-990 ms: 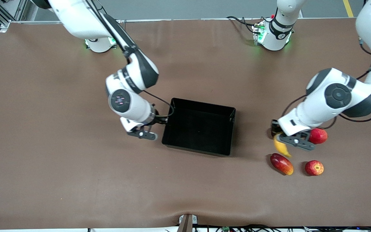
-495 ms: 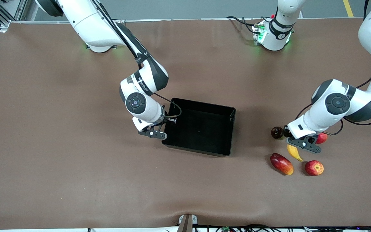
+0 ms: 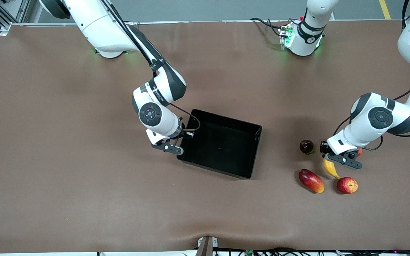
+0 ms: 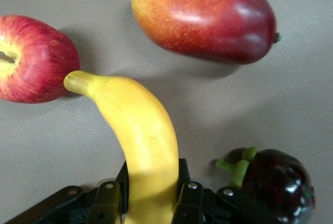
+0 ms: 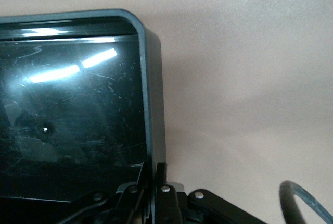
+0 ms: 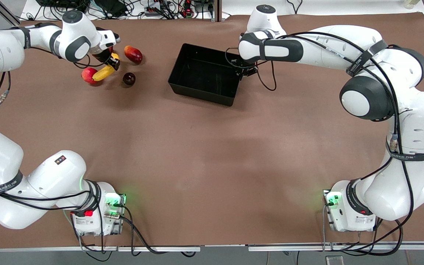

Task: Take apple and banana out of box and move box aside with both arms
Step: 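Place the banana by the fruits while the right gripper drags the tray away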

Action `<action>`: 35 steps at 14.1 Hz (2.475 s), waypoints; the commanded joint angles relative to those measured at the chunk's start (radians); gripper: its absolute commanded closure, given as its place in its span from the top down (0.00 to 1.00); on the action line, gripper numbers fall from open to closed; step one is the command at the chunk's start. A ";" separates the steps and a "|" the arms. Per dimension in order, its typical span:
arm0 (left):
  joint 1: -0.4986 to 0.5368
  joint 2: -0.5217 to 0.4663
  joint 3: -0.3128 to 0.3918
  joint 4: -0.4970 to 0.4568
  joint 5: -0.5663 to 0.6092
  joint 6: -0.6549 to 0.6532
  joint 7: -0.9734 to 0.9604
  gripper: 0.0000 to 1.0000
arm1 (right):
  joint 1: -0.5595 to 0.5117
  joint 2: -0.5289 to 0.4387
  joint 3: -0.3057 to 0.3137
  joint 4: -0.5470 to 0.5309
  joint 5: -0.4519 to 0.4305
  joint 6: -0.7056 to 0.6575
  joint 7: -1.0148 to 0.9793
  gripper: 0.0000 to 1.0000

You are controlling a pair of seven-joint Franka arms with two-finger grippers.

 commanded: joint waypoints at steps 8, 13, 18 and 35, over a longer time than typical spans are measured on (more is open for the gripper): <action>0.004 0.036 0.051 -0.055 0.050 0.111 -0.017 0.00 | -0.165 -0.094 0.007 0.035 0.011 -0.233 -0.206 0.00; 0.007 0.028 0.051 -0.069 0.050 0.111 -0.005 1.00 | -0.363 -0.174 0.005 0.032 0.015 -0.402 -0.472 0.00; 0.013 -0.036 0.033 -0.073 0.050 0.108 0.009 1.00 | -0.547 -0.205 0.001 0.026 0.014 -0.463 -0.699 0.00; -0.086 -0.058 -0.300 0.428 -0.168 -0.573 -0.014 1.00 | -1.006 -0.090 -0.003 -0.077 -0.049 -0.341 -1.196 0.00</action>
